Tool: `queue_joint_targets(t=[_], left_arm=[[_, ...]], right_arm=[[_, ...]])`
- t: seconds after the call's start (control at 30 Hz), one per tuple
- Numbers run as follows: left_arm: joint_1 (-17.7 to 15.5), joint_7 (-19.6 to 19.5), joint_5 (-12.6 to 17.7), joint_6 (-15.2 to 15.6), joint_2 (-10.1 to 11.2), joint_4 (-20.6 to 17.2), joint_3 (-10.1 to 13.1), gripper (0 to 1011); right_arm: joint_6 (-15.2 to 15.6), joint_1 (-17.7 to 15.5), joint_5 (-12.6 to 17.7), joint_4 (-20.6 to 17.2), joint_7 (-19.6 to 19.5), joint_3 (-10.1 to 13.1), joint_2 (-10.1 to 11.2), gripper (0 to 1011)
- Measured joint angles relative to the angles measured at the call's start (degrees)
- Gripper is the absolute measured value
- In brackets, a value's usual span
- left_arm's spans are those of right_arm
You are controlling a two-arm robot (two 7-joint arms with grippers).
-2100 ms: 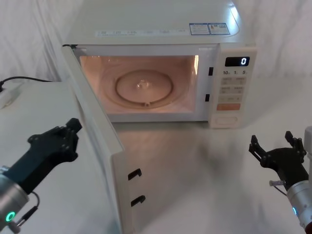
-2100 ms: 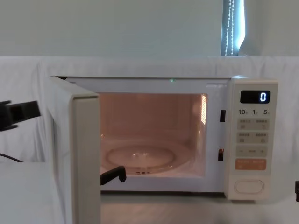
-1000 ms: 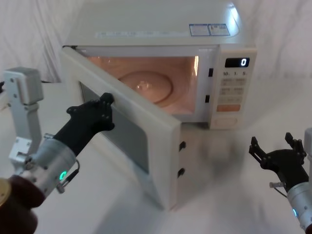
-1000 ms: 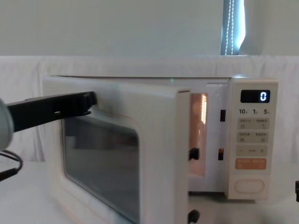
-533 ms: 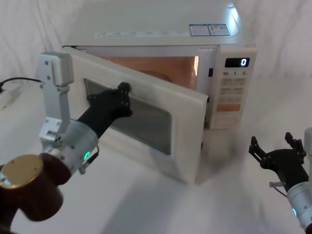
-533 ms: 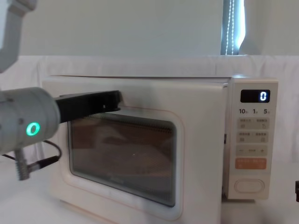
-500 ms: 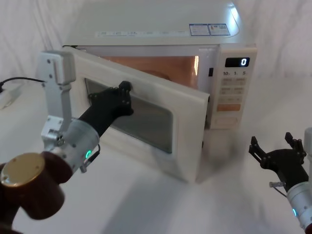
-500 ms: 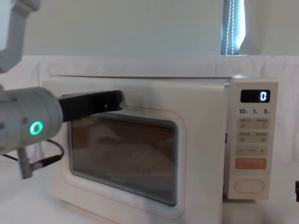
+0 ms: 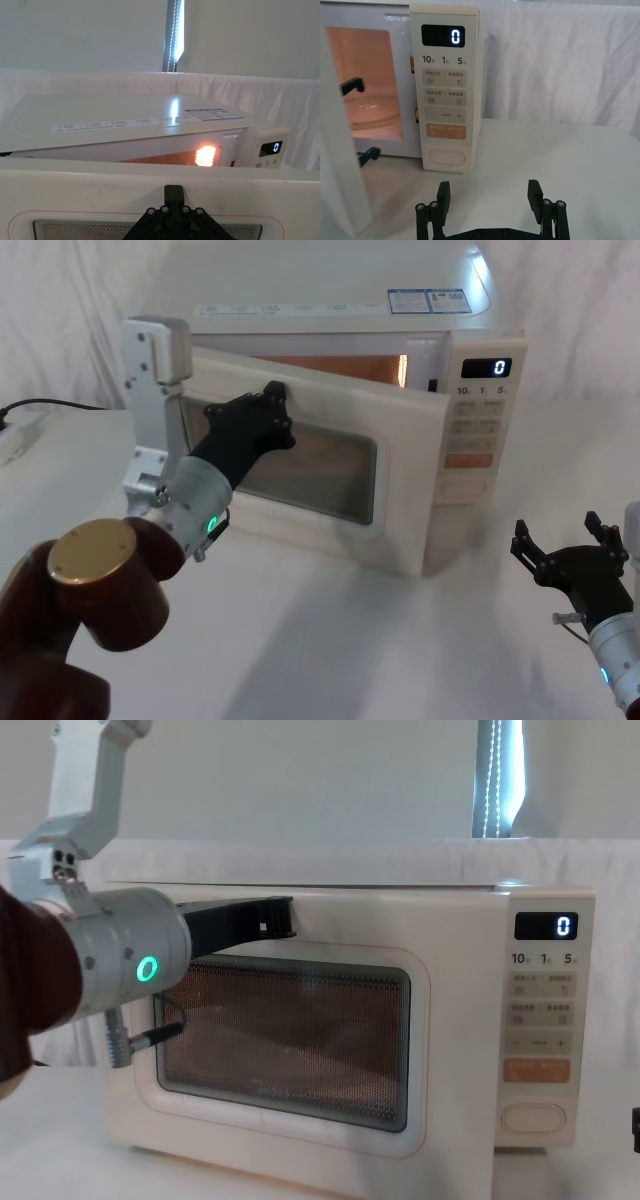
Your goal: Press the button to open the microwave door with one hand; close the microwave door with the other hand.
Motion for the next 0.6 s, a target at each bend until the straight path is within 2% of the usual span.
queue_joint_targets(t=[0.6], left_arm=[[-3.70,0.10,4.33,-0.58,-3.60,5.58,-0.87,0]], right_arm=[[0.00,0.00,0.00,0.00,0.00,0.00,0.00,1002]])
